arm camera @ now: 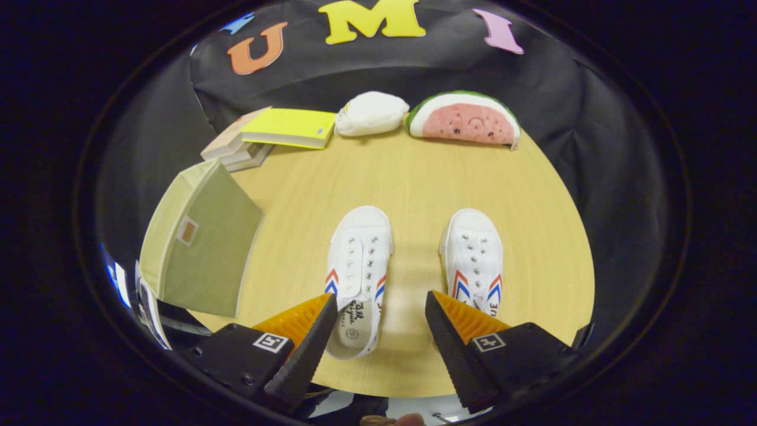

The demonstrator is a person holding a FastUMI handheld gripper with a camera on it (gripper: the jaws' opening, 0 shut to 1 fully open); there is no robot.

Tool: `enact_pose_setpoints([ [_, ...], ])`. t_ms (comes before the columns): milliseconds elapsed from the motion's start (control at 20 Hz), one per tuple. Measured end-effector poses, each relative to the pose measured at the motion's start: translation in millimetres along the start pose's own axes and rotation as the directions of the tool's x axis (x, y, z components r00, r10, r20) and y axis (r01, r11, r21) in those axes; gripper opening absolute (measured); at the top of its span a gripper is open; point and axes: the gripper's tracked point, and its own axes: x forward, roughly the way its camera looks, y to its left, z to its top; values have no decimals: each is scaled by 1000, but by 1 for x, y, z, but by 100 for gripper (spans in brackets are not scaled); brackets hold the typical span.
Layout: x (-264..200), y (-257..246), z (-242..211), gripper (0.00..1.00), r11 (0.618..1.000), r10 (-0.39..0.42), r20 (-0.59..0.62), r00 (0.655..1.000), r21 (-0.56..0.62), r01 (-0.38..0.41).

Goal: Open the storage box then place both shoes into the box .Put the left shoe in first, then the right shoe, with the right side of both shoes facing outward in a uniform manner.

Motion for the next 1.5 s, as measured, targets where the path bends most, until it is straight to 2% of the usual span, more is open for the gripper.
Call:
enact_pose_setpoints([
  [100,17,-3,-3,97,1000,8,-81,997,9,-7],
  [400,51,-8,2,95,1000,-5,-216,976,-8,3],
  [550,58,-2,4,92,999,33,-268,963,10,-32],
  [750,64,11,4,63,997,80,-294,953,17,-78],
  [850,63,16,4,42,995,103,-308,946,23,-101],
  [900,62,15,5,27,995,102,-312,944,21,-100],
  [950,63,14,4,21,994,106,-316,943,15,-106],
  [1100,59,17,5,8,990,138,-307,942,57,-127],
  [1500,15,41,2,6,971,199,-246,949,180,-157],
])
